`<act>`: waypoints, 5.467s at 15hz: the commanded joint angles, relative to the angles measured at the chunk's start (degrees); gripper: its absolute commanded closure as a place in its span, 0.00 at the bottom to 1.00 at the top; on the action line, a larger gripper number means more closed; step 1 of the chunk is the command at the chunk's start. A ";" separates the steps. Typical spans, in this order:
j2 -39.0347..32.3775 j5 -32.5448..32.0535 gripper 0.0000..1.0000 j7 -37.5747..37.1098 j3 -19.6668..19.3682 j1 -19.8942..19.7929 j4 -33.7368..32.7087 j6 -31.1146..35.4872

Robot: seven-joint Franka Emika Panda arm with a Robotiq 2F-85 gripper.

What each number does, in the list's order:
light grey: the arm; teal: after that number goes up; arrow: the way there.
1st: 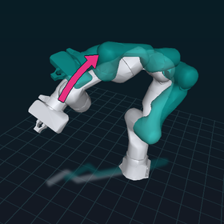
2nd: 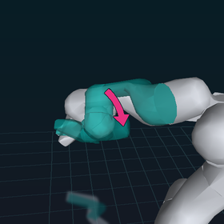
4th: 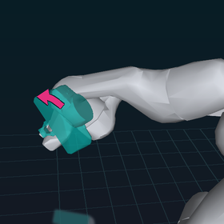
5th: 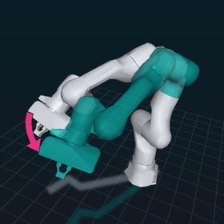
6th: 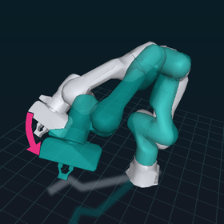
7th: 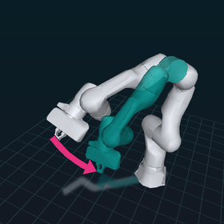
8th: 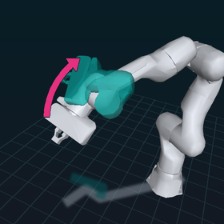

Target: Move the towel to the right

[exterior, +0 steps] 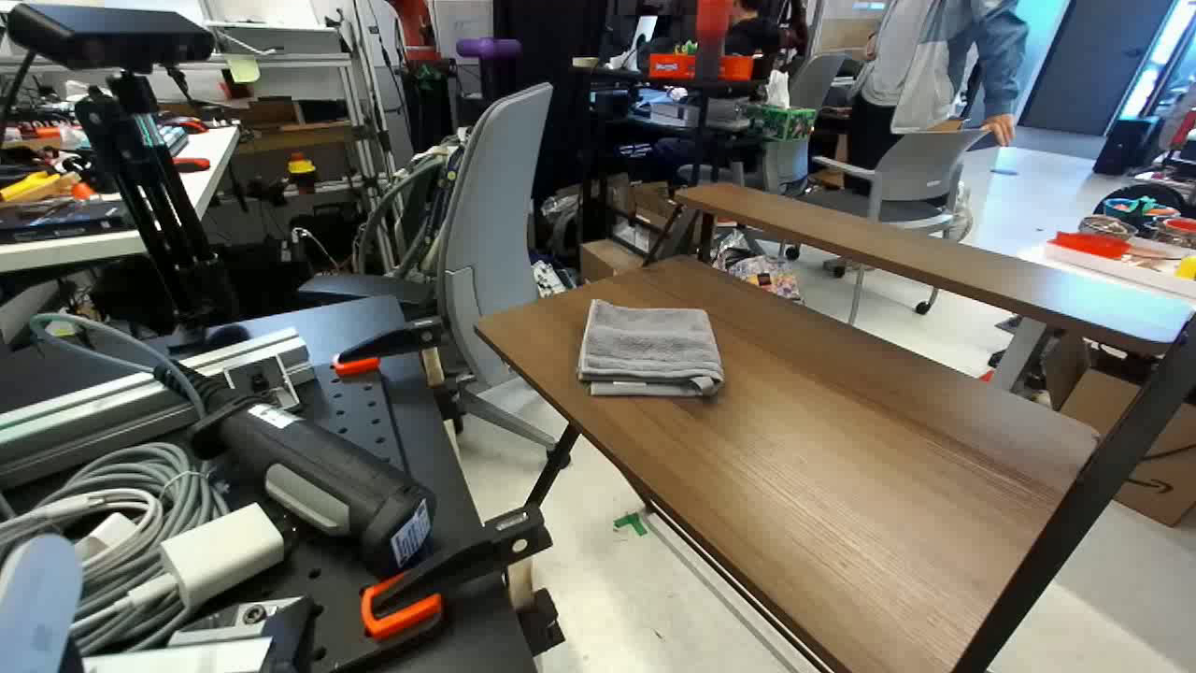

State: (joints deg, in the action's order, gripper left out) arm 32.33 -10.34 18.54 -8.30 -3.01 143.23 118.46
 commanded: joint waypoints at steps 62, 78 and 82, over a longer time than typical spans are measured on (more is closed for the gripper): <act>-80.10 5.27 0.00 -35.83 5.62 18.67 -41.05 34.03; -87.53 3.87 0.00 -28.11 4.88 17.11 -46.11 34.75; -89.37 3.95 0.00 -27.44 4.20 16.14 -48.70 34.29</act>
State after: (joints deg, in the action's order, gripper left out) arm -54.09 -5.70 -10.38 -3.84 14.52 98.10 153.15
